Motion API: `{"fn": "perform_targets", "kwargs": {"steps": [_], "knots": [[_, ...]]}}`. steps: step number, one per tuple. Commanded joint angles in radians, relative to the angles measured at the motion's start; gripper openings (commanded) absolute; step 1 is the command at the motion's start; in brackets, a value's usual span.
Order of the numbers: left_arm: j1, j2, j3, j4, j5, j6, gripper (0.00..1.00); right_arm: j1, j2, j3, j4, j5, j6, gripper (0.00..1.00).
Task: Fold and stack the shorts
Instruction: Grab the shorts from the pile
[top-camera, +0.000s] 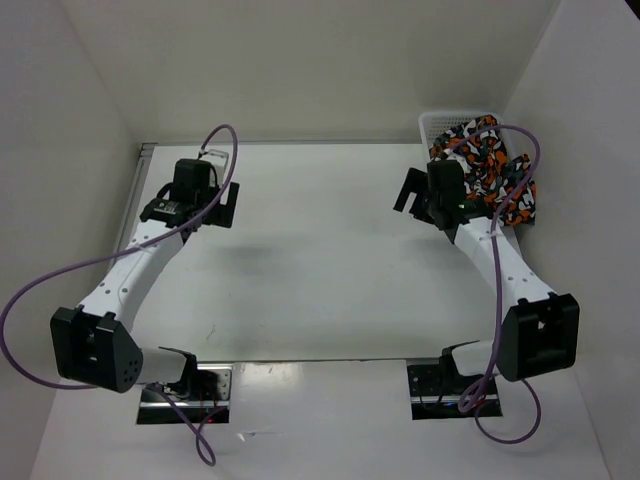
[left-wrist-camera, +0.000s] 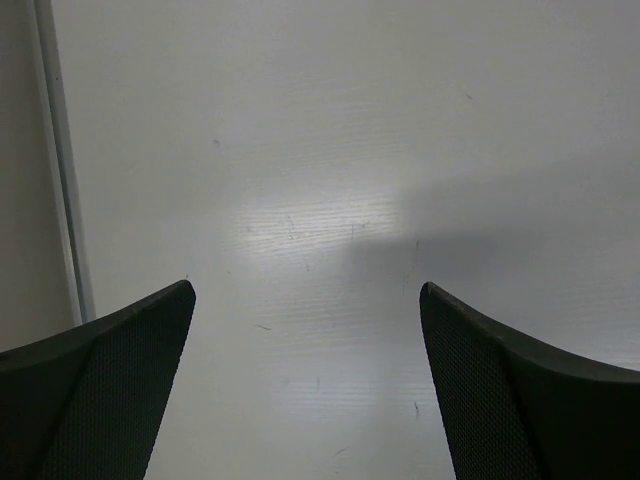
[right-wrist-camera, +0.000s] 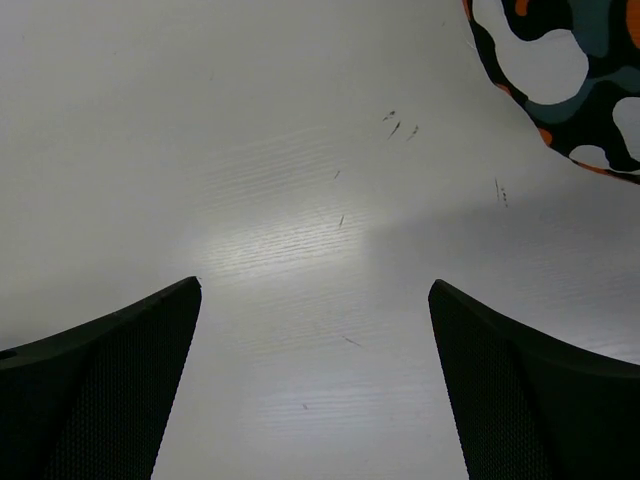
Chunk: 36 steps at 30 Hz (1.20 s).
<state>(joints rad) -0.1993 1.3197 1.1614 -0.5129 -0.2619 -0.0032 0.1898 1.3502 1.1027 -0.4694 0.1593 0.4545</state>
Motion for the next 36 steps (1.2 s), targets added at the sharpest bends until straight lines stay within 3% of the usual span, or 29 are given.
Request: {"fn": "perform_targets", "kwargs": {"steps": [1,6,17,19,20,25,30,36], "knots": [[-0.005,0.021,0.061,-0.010,-0.030,0.003,1.00,-0.007,-0.069,-0.018,0.009,0.048,0.009,1.00],[-0.005,-0.016,0.017,0.025,-0.043,0.003,1.00,-0.007,-0.140,-0.032,0.009,0.193,0.033,1.00],[-0.005,-0.008,-0.002,0.047,0.118,0.003,1.00,-0.007,-0.184,-0.034,0.061,0.431,0.001,1.00],[-0.005,-0.008,-0.002,0.047,0.151,0.003,1.00,-0.082,-0.143,0.017,0.061,0.326,-0.054,1.00],[-0.005,-0.008,-0.002,0.047,0.161,0.003,1.00,-0.120,-0.122,0.060,0.061,0.184,-0.065,1.00],[-0.005,-0.027,0.020,0.011,0.188,0.003,1.00,-0.319,0.130,0.199,0.040,0.127,0.039,0.90],[-0.005,-0.057,0.044,-0.033,0.188,0.003,1.00,-0.331,0.325,0.396,-0.003,0.294,0.055,0.87],[-0.005,-0.039,0.044,-0.033,0.207,0.003,1.00,-0.311,0.582,0.668,-0.098,0.610,0.016,0.99]]}}
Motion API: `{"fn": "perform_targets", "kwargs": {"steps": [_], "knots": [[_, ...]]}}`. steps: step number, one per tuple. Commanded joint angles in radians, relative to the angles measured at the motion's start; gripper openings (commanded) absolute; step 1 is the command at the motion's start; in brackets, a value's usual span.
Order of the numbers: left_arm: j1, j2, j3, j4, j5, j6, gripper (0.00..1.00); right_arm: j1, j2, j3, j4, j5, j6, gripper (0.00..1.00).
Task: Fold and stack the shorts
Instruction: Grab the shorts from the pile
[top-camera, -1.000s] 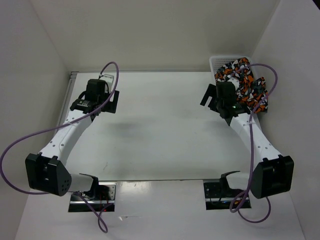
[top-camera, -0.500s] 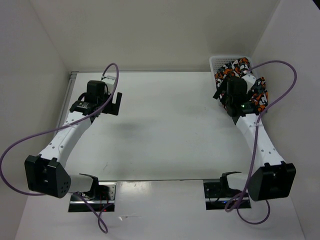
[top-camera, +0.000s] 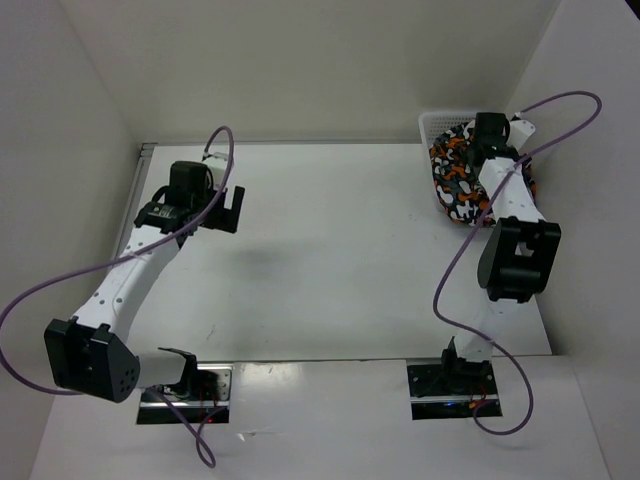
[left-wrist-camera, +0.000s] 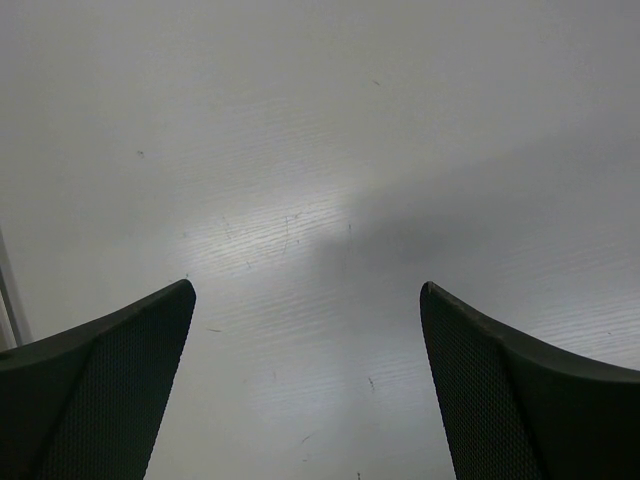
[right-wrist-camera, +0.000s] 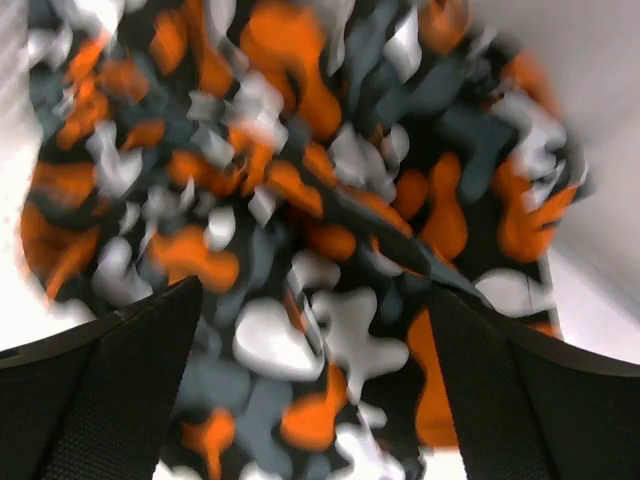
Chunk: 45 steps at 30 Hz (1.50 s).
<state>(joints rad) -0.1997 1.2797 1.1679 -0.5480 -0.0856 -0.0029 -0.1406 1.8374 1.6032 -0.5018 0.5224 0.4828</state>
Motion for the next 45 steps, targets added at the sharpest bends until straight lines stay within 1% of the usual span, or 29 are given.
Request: {"fn": "perform_targets", "kwargs": {"steps": [1,2,4,6,9,10,11,12,13,14,16,18,19,21,22,24,25,26,28,31,34,37,41,43,44,45], "knots": [[-0.004,0.001,0.038,0.002,0.030,0.003,1.00,0.019,0.095,0.169,-0.066,0.296,-0.012,0.99],[-0.004,0.021,0.038,0.002,0.040,0.003,1.00,0.030,0.155,0.220,-0.079,0.338,-0.012,1.00],[-0.004,0.055,0.038,0.002,0.040,0.003,1.00,0.030,0.201,0.267,-0.101,0.405,-0.012,1.00],[-0.004,0.076,0.049,0.002,0.040,0.003,1.00,0.030,0.252,0.282,-0.110,0.415,-0.012,1.00],[-0.004,0.099,0.071,-0.007,0.040,0.003,1.00,0.030,0.286,0.294,-0.110,0.426,-0.003,0.86],[-0.004,0.112,0.072,-0.007,0.040,0.003,1.00,0.030,0.298,0.311,-0.121,0.426,0.011,0.79],[-0.004,0.121,0.081,0.002,0.040,0.003,1.00,0.030,0.298,0.311,-0.121,0.385,0.011,0.66],[-0.004,0.121,0.081,0.002,0.040,0.003,1.00,0.041,0.287,0.311,-0.121,0.366,0.011,0.58],[-0.004,0.131,0.090,0.002,0.052,0.003,1.00,0.041,0.275,0.301,-0.112,0.346,0.011,0.51],[-0.004,0.142,0.090,0.002,0.061,0.003,1.00,0.051,0.260,0.288,-0.094,0.315,0.011,0.48],[-0.004,0.151,0.101,0.002,0.072,0.003,1.00,0.068,0.180,0.238,-0.067,0.303,0.001,0.48],[-0.004,0.152,0.101,0.002,0.072,0.003,1.00,0.082,0.113,0.196,-0.032,0.263,0.000,0.75],[-0.004,0.152,0.101,0.002,0.072,0.003,1.00,0.082,0.039,0.145,-0.020,0.248,0.000,0.86],[-0.004,0.141,0.101,0.002,0.081,0.003,1.00,0.064,-0.042,0.078,0.023,0.197,0.011,1.00],[-0.004,0.120,0.092,0.002,0.081,0.003,1.00,0.052,-0.131,-0.004,0.048,0.165,0.011,1.00],[-0.004,0.104,0.067,0.002,0.090,0.003,1.00,-0.002,-0.202,-0.072,0.097,0.087,0.011,1.00],[-0.004,0.090,0.067,0.002,0.090,0.003,1.00,-0.023,-0.223,-0.121,0.097,-0.009,0.001,1.00],[-0.004,0.090,0.055,0.002,0.090,0.003,1.00,-0.062,-0.251,-0.140,0.097,-0.054,0.000,1.00],[-0.004,0.081,0.046,0.002,0.090,0.003,1.00,-0.073,-0.251,-0.176,0.097,-0.140,0.000,1.00],[-0.004,0.072,0.036,0.002,0.099,0.003,1.00,-0.082,-0.218,-0.177,0.097,-0.218,0.010,1.00],[-0.004,0.061,0.036,0.002,0.099,0.003,1.00,-0.082,-0.182,-0.155,0.088,-0.228,0.033,1.00],[-0.004,0.061,0.026,0.002,0.090,0.003,1.00,-0.120,-0.156,-0.155,0.088,-0.249,0.066,1.00],[-0.004,0.061,0.026,0.002,0.080,0.003,1.00,-0.151,-0.133,-0.166,0.100,-0.260,0.097,0.95],[-0.004,0.072,0.026,0.002,0.070,0.003,1.00,-0.169,-0.124,-0.178,0.100,-0.269,0.115,0.90],[-0.004,0.072,0.026,0.002,0.070,0.003,1.00,-0.169,-0.115,-0.187,0.100,-0.269,0.115,0.86],[-0.004,0.085,0.035,0.002,0.070,0.003,1.00,-0.169,-0.115,-0.187,0.100,-0.269,0.115,0.79]]}}
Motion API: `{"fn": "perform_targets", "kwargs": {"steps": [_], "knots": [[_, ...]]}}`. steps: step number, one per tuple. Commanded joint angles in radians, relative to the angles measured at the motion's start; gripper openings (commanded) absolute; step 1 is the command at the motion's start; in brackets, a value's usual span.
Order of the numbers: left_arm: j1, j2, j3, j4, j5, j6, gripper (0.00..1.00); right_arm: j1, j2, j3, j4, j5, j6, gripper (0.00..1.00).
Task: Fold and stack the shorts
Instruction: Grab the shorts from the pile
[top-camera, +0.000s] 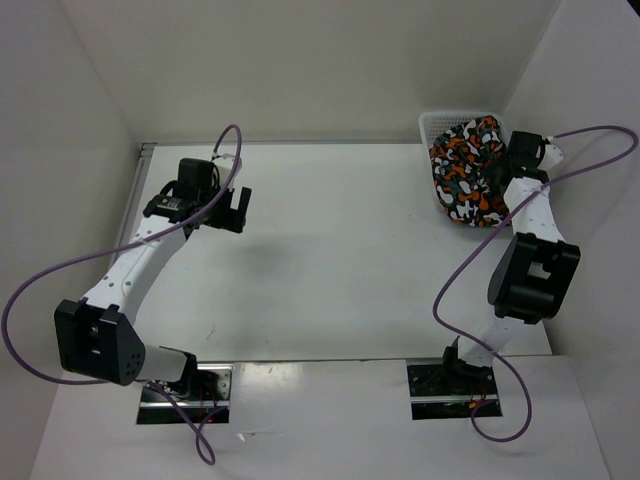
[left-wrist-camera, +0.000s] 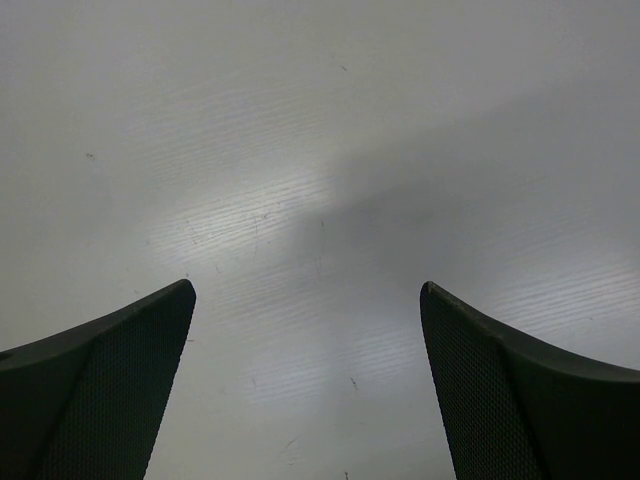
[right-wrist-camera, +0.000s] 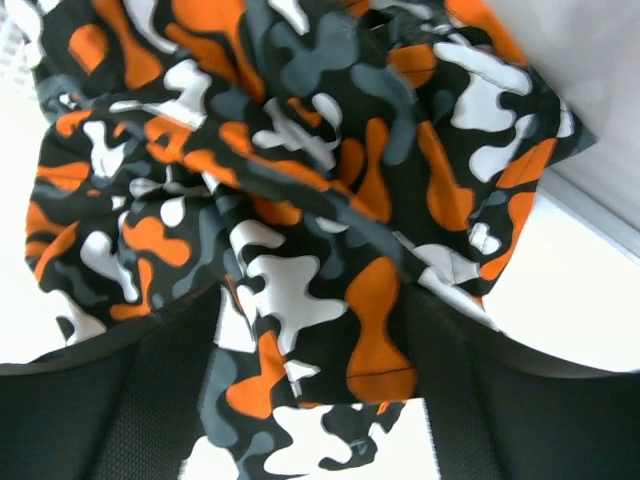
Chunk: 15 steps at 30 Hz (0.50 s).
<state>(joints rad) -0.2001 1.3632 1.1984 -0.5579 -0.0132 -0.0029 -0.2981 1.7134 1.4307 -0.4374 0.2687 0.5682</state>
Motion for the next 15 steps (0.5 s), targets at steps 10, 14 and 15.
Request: {"fn": "perform_targets", "kwargs": {"steps": [10,14,15], "knots": [[-0.004,0.020,0.013,0.012,-0.002,0.003,1.00,-0.012,-0.008,-0.048,0.054,0.023,0.019,0.93],[-0.004,0.020,0.013,0.012,0.007,0.003,1.00,0.002,-0.017,-0.079,0.054,0.010,0.009,0.95],[-0.004,0.020,0.013,0.012,0.007,0.003,1.00,0.017,-0.026,-0.098,0.063,0.010,-0.002,0.94]]}}
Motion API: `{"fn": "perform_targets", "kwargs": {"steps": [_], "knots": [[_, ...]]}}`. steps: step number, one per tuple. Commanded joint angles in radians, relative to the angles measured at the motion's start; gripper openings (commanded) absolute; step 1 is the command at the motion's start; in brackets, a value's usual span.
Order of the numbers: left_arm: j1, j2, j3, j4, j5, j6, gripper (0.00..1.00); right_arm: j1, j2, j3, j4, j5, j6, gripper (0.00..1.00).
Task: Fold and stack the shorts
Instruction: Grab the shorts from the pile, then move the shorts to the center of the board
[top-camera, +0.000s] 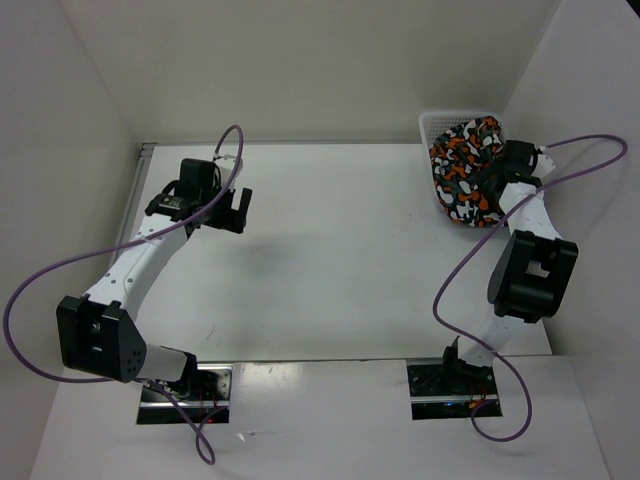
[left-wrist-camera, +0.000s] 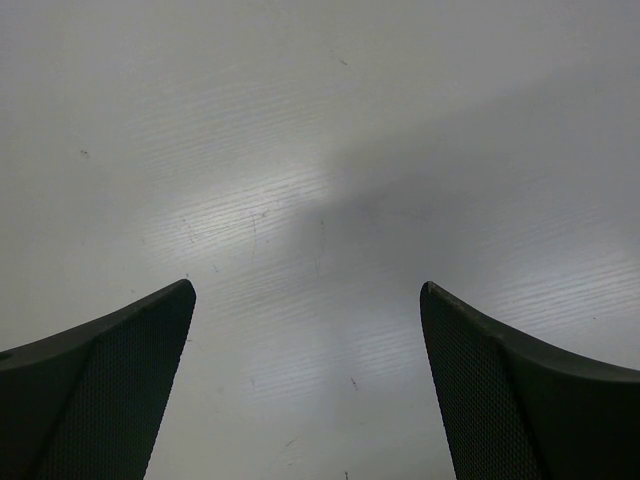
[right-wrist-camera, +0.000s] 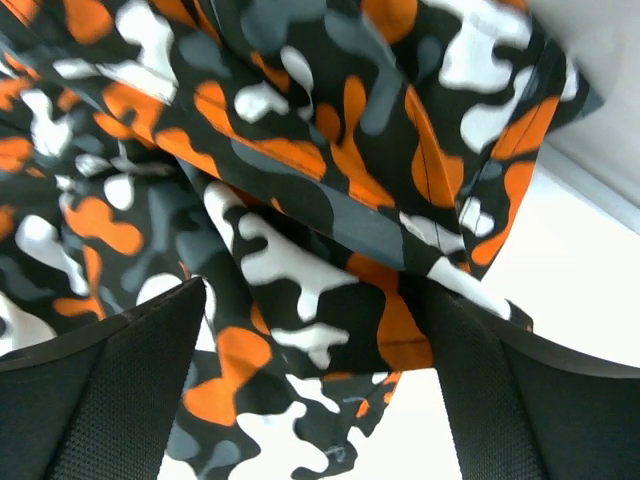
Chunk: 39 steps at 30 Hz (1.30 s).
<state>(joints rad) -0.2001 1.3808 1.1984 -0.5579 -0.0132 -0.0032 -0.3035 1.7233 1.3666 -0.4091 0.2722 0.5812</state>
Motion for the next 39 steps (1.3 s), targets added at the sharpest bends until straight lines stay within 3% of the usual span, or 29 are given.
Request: {"fn": "perform_targets", "kwargs": {"steps": [1,4,5,8,9,11,12,14,20,24,27,28,29,30,32,36,39], "knots": [[-0.004,0.003,0.013,0.012,0.007,0.003,1.00,0.032,-0.036,-0.034,0.035,0.007,-0.015,0.91],[-0.004,0.003,0.013,0.012,0.007,0.003,1.00,0.043,-0.036,-0.044,0.035,0.032,-0.015,0.76],[-0.004,0.003,0.013,0.012,0.007,0.003,1.00,0.043,-0.036,-0.044,0.035,0.032,-0.015,0.65],[-0.004,-0.018,0.013,0.012,0.007,0.003,1.00,0.043,-0.057,-0.023,0.026,0.032,-0.015,0.48],[-0.004,-0.019,0.013,0.003,0.007,0.003,1.00,0.043,-0.067,-0.023,0.026,0.032,-0.006,0.37],[-0.004,-0.028,0.004,0.003,0.007,0.003,1.00,0.053,-0.080,0.017,0.015,0.032,-0.006,0.24],[-0.004,-0.038,0.004,0.003,0.007,0.003,1.00,0.053,-0.096,0.032,0.001,0.054,-0.006,0.11],[-0.004,-0.048,0.004,0.003,0.018,0.003,1.00,0.076,-0.110,0.095,-0.014,0.064,-0.017,0.00],[-0.004,-0.068,0.004,0.003,0.052,0.003,1.00,0.176,-0.163,0.342,-0.034,-0.013,-0.075,0.00],[0.005,-0.104,0.004,0.003,0.073,0.003,1.00,0.259,-0.163,0.583,-0.056,-0.169,-0.115,0.00],[0.014,-0.117,0.004,0.003,0.102,0.003,1.00,0.375,-0.096,0.866,-0.129,-0.293,-0.178,0.00],[0.014,-0.117,0.013,-0.010,0.102,0.003,1.00,0.453,-0.047,1.046,-0.199,-0.307,-0.210,0.00],[0.014,-0.117,0.027,-0.010,0.102,0.003,1.00,0.454,-0.015,1.145,-0.233,-0.318,-0.227,0.00],[0.014,-0.126,0.041,-0.023,0.102,0.003,1.00,0.531,0.027,1.375,-0.320,-0.333,-0.236,0.00],[0.028,-0.140,0.055,-0.036,0.111,0.003,1.00,0.648,0.105,1.585,-0.358,-0.328,-0.236,0.00],[0.108,-0.180,0.110,-0.077,0.122,0.003,1.00,0.733,0.142,1.696,-0.368,-0.393,-0.202,0.00],[0.175,-0.204,0.156,-0.077,0.180,0.003,1.00,0.751,0.221,1.761,-0.466,-0.484,-0.172,0.00]]}}
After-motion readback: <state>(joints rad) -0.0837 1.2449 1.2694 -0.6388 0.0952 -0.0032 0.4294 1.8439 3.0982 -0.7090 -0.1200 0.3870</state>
